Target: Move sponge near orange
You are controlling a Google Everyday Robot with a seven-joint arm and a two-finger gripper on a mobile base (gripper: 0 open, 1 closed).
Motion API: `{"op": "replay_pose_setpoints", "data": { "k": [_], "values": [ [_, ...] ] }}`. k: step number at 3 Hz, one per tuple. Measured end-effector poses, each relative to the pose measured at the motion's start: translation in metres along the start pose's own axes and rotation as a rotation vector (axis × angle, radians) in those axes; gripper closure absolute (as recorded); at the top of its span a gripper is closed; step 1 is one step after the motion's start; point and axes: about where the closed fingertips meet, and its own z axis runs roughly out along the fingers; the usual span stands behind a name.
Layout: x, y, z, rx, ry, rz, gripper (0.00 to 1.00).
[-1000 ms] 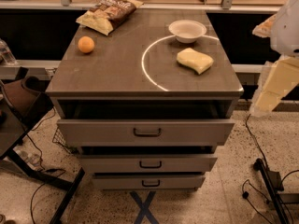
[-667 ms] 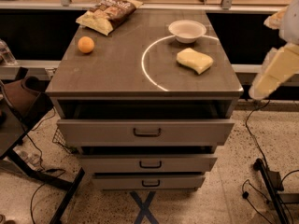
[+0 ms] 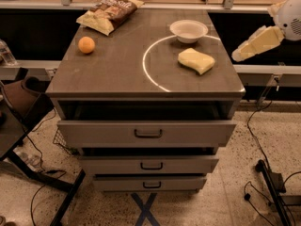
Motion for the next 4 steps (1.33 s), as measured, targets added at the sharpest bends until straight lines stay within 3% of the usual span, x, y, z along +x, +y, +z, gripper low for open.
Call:
{"op": "replay_pose_setpoints", "data": {
  "k": [1,2,4],
  "values": [
    [-0.007,-0.019,0.034,0.042,-0.156,0.021,0.0],
    [-0.007,-0.019,0.034,0.041,-0.155,0.021,0.0],
    [-0.006,-0.008,0.094,0.008,-0.195,0.065,0.0]
  ]
}}
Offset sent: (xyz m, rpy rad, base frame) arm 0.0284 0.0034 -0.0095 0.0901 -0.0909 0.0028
